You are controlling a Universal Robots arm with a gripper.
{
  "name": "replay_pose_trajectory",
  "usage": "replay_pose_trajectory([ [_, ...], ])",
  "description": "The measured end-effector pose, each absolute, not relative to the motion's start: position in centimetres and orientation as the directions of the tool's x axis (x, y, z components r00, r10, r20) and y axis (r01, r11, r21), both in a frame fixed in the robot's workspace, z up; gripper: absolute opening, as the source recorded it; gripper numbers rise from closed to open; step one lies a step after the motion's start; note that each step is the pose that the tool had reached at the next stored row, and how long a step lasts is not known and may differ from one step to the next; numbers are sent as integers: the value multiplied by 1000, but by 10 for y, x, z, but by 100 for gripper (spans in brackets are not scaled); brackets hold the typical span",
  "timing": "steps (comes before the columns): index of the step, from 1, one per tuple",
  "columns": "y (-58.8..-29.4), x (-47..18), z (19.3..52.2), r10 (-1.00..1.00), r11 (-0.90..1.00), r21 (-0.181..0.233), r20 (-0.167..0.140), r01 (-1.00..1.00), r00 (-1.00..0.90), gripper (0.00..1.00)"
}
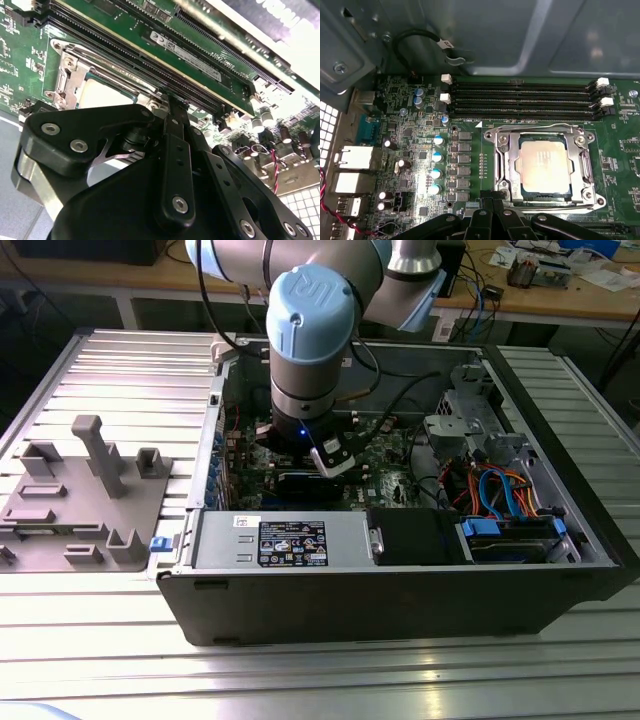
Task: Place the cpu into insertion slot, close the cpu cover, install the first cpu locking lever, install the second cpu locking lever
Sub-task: 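Install the second cpu locking lever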
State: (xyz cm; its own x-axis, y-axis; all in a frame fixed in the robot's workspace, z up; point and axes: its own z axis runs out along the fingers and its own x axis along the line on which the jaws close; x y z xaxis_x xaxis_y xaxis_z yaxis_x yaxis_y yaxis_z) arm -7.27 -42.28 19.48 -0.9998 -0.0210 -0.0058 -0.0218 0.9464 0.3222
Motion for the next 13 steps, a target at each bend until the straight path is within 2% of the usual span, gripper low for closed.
replay_pose_trajectory([
  [13, -423, -73, 200, -21, 945, 327, -6, -22, -1000, 11],
])
